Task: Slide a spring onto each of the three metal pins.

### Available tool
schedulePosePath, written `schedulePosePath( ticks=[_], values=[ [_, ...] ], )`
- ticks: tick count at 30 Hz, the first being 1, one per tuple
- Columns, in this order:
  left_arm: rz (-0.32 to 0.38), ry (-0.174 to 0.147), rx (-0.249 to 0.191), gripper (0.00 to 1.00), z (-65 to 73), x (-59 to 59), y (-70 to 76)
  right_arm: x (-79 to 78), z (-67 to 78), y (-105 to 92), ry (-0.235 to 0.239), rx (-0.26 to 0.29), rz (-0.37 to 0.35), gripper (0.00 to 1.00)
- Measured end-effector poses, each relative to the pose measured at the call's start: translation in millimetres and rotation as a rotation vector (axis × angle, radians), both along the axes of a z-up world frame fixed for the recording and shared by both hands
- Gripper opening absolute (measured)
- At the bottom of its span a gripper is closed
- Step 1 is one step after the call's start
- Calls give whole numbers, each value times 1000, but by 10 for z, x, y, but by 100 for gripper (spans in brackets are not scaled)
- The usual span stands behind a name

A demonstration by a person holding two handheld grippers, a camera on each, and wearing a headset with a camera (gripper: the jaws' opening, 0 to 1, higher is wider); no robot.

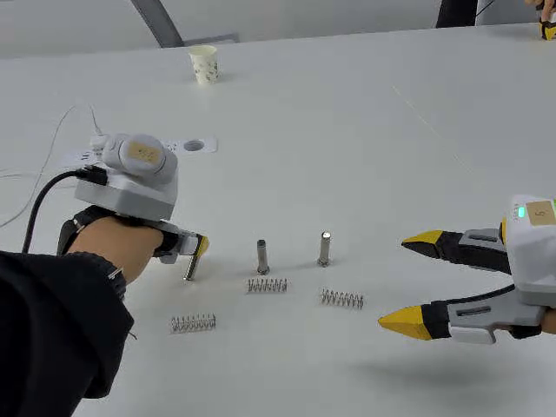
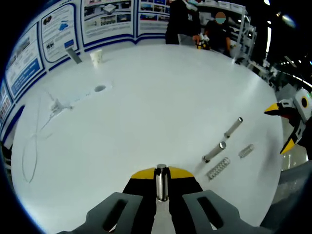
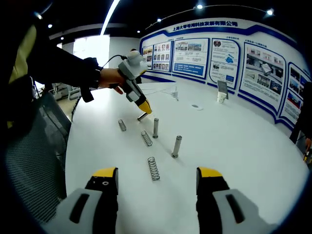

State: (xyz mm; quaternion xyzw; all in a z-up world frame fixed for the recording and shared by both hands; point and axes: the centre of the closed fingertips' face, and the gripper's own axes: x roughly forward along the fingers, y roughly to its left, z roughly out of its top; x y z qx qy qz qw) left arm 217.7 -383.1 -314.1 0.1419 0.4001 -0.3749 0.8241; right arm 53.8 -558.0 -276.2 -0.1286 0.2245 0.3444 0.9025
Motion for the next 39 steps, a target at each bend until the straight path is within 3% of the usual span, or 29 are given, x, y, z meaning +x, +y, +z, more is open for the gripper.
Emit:
schedulePosePath(
  ticks=[22, 39],
  values=[
    [32, -21, -44, 6, 107, -187, 198, 8, 111, 119, -20, -17, 26, 66],
    [24, -28, -34, 7, 100, -308, 245, -12, 153, 158, -30, -24, 39, 66]
  ],
)
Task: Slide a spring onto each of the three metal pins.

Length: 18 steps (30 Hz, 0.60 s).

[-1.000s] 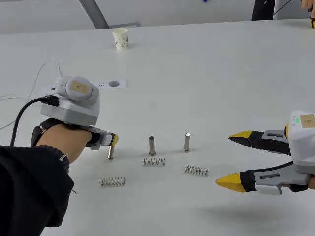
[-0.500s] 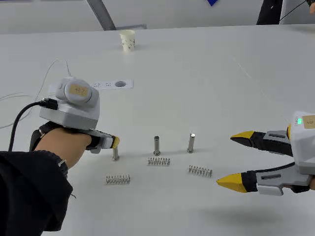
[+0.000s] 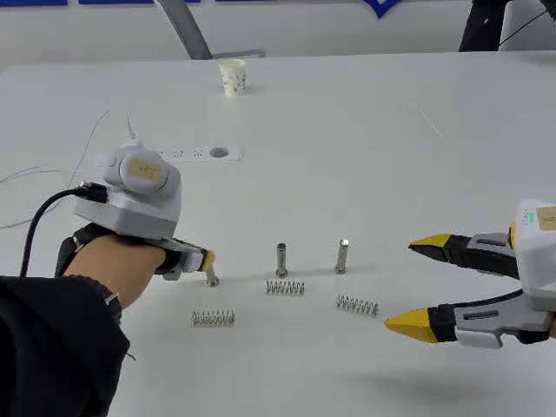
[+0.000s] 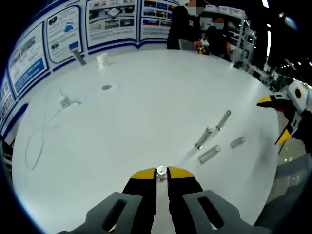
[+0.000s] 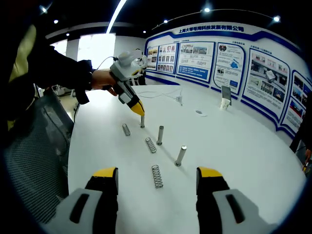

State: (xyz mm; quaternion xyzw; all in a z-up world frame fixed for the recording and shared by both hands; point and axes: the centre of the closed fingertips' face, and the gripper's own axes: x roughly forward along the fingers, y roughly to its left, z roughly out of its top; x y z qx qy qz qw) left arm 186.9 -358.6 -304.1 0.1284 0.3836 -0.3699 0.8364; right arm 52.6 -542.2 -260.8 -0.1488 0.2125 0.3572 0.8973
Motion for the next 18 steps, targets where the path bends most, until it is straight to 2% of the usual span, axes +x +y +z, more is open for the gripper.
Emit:
schedulePosePath(
  ticks=[9, 18],
  values=[
    [-21, -9, 7, 7, -2, -37, -1, -19, -4, 15, 1, -1, 5, 66],
    [-38, -32, 13, 8, -1, -56, -10, -20, 5, 24, 1, -4, 8, 66]
  ],
)
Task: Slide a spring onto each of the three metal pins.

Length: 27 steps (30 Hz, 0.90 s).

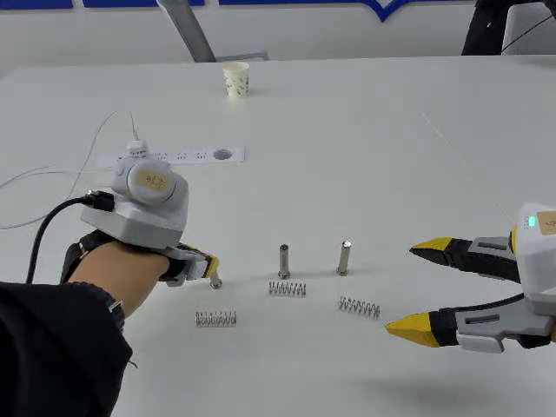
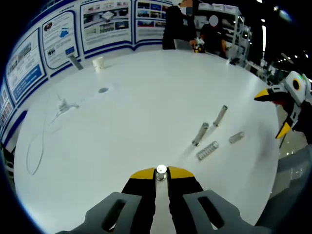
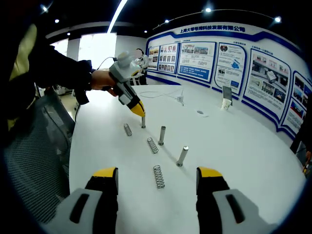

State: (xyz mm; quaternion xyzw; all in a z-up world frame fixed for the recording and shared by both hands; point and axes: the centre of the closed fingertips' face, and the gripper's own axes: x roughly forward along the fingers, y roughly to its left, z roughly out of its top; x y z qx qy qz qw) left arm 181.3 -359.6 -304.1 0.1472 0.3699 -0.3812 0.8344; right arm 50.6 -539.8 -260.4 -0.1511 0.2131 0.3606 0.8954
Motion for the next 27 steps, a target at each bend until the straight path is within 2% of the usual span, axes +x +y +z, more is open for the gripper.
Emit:
schedulePosePath(
  ticks=[10, 22, 27],
  values=[
    [-11, -15, 6, 8, 1, 12, 2, -6, 5, 6, -1, -1, 0, 66],
    [-9, -27, -9, 15, 32, 17, 12, -1, 24, 14, -3, -5, 1, 66],
    [-11, -48, -14, 20, 67, 22, 35, 3, 33, 22, -5, -5, 2, 66]
  ],
)
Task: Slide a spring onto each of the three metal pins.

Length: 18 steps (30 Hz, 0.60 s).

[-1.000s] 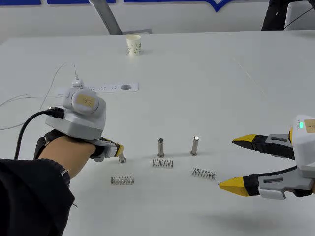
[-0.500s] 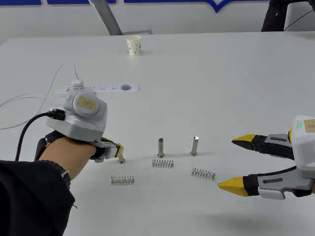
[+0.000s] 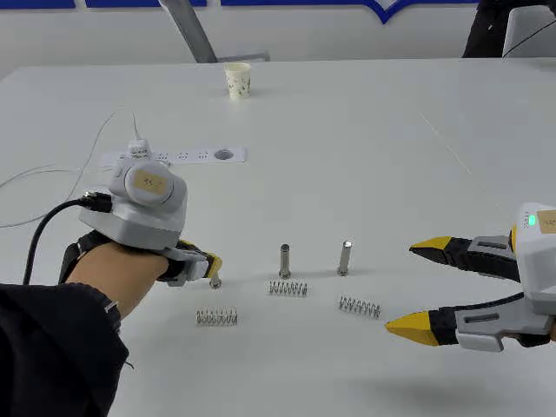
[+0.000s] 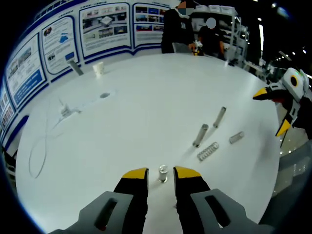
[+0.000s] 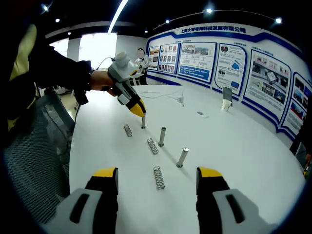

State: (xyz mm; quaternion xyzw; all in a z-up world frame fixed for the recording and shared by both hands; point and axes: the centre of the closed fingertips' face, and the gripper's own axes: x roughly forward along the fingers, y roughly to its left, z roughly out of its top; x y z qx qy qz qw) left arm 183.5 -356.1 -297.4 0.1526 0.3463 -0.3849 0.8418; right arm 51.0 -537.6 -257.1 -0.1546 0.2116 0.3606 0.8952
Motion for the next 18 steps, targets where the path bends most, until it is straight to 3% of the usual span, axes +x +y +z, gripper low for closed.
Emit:
schedulePosePath(
  ticks=[18],
  values=[
    [-8, -37, -40, 30, 141, -70, 105, -3, 13, 38, -1, 1, 4, 66]
  ],
)
